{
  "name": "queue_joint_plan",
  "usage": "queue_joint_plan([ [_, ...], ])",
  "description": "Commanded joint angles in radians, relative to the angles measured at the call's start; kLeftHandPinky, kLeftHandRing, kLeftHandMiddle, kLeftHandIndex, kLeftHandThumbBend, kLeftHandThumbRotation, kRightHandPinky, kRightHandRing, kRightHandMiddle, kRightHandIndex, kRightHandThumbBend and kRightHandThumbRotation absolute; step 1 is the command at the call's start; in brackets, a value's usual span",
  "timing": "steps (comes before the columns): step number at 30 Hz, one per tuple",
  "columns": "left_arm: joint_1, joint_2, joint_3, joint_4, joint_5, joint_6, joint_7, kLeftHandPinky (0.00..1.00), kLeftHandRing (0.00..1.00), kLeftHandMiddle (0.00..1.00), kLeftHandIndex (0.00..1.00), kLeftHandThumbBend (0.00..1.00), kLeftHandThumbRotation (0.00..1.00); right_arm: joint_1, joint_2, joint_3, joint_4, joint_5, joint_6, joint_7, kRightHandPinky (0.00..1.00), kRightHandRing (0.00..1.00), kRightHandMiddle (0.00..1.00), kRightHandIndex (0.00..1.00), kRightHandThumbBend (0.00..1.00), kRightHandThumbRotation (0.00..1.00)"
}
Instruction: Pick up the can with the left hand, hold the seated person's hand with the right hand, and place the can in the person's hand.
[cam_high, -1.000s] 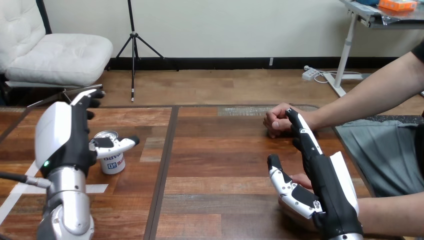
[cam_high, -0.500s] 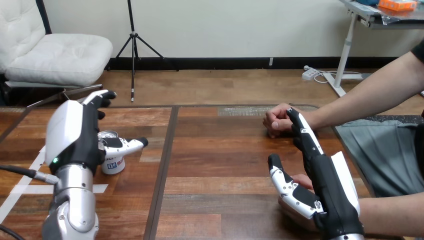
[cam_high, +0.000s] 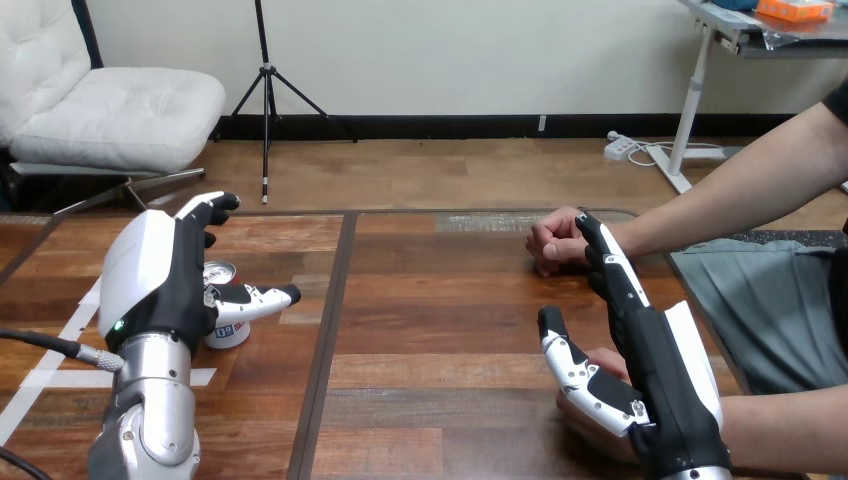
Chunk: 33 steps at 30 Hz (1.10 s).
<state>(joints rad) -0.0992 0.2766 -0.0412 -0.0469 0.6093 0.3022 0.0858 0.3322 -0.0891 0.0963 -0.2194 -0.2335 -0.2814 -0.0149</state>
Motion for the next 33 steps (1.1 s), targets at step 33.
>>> queue_joint_plan([
  [33, -0.054, 0.036, -0.034, 0.013, 0.051, 0.024, 0.011, 0.64, 0.75, 0.80, 0.78, 0.79, 0.04, -0.041, -0.021, -0.033, -0.056, 0.013, -0.030, 0.014, 0.99, 0.99, 0.98, 0.97, 0.14, 0.12],
])
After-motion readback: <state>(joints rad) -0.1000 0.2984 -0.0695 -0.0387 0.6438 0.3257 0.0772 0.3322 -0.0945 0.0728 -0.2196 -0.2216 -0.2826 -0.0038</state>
